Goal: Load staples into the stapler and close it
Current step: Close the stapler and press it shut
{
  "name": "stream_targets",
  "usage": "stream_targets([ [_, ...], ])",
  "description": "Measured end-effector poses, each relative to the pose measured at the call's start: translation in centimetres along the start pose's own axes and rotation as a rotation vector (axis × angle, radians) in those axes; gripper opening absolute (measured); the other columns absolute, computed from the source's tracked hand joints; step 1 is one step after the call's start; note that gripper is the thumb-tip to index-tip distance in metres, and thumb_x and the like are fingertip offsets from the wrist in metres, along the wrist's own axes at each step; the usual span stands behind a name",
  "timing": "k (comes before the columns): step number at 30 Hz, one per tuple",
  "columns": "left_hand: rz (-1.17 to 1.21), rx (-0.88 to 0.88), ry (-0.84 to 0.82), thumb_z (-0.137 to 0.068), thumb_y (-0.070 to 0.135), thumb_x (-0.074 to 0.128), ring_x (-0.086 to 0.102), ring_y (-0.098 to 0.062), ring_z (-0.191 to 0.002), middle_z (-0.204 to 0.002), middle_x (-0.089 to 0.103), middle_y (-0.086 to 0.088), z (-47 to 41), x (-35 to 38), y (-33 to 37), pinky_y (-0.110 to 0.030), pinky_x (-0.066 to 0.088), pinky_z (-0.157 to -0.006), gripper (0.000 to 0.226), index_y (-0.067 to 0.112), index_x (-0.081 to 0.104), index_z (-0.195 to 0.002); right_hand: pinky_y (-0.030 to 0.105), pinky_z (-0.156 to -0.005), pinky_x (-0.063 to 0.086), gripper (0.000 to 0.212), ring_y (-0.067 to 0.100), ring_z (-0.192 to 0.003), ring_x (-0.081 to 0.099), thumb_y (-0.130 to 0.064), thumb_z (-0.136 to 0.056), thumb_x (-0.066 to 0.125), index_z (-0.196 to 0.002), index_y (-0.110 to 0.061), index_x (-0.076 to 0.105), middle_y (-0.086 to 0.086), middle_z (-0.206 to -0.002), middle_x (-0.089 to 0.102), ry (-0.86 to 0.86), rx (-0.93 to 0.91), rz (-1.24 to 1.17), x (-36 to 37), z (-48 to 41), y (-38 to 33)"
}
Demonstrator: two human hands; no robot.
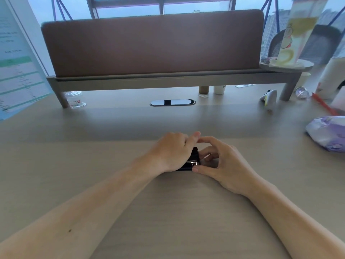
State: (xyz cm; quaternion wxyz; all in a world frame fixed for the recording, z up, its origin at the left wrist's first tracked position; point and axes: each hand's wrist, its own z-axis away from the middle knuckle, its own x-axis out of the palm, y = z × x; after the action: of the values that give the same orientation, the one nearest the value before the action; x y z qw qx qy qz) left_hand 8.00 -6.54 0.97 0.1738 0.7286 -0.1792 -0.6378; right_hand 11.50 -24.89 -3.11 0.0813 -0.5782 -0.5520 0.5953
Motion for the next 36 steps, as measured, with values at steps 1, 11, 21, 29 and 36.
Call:
stream_targets([
  [1,0.058,0.024,0.062,-0.103,0.060,0.030,0.055,-0.019,-0.065,-0.065,0.055,0.001,0.3,-0.5,-0.2,-0.038,0.040,-0.065,0.056,0.018,0.053,-0.072,0.028,-0.085,0.055,0.065,0.002,-0.089,0.072,-0.045,-0.073,0.089,-0.131,-0.036,0.062,-0.018,-0.101,0.078,0.007,0.001,0.058,0.0,0.1,-0.1],
  [11,0.032,0.201,0.011,-0.087,0.029,0.076,0.060,-0.023,-0.073,-0.085,0.069,0.000,6.0,-3.1,-5.6,-0.047,0.054,-0.075,0.037,0.032,0.040,-0.093,0.038,-0.133,0.005,0.131,0.013,-0.164,0.002,-0.107,-0.057,0.013,-0.166,-0.034,0.012,-0.009,-0.177,0.007,-0.290,0.122,0.648,-1.0,1.4,-1.2],
  [21,0.071,0.015,0.259,-0.089,0.023,0.077,0.057,-0.026,-0.066,-0.087,0.071,-0.006,0.4,-4.1,-7.3,-0.038,0.051,-0.069,0.031,0.023,0.046,-0.091,0.036,-0.133,-0.002,0.127,0.006,-0.163,-0.004,-0.106,-0.060,0.014,-0.166,-0.037,0.009,-0.013,-0.177,0.004,-0.278,0.107,0.685,-0.6,1.1,-0.9],
  [29,-0.044,-0.107,0.300,-0.093,0.020,0.070,0.063,-0.036,-0.082,-0.097,0.068,-0.011,-9.0,-2.8,-10.0,-0.045,0.055,-0.075,0.025,0.018,0.045,-0.099,0.033,-0.132,-0.005,0.129,0.003,-0.162,-0.009,-0.107,-0.056,0.005,-0.166,-0.039,0.003,-0.016,-0.177,-0.003,-0.285,0.104,0.712,-0.6,0.6,-0.4],
  [36,-0.052,-0.155,0.338,-0.096,0.023,0.066,0.059,-0.040,-0.092,-0.102,0.062,-0.014,-11.6,-1.6,-10.6,-0.050,0.055,-0.082,0.028,0.014,0.042,-0.107,0.033,-0.132,-0.007,0.124,0.001,-0.161,-0.011,-0.106,-0.062,0.014,-0.166,-0.039,0.002,-0.018,-0.176,-0.006,-0.303,0.106,0.697,-0.7,0.4,-0.4],
])
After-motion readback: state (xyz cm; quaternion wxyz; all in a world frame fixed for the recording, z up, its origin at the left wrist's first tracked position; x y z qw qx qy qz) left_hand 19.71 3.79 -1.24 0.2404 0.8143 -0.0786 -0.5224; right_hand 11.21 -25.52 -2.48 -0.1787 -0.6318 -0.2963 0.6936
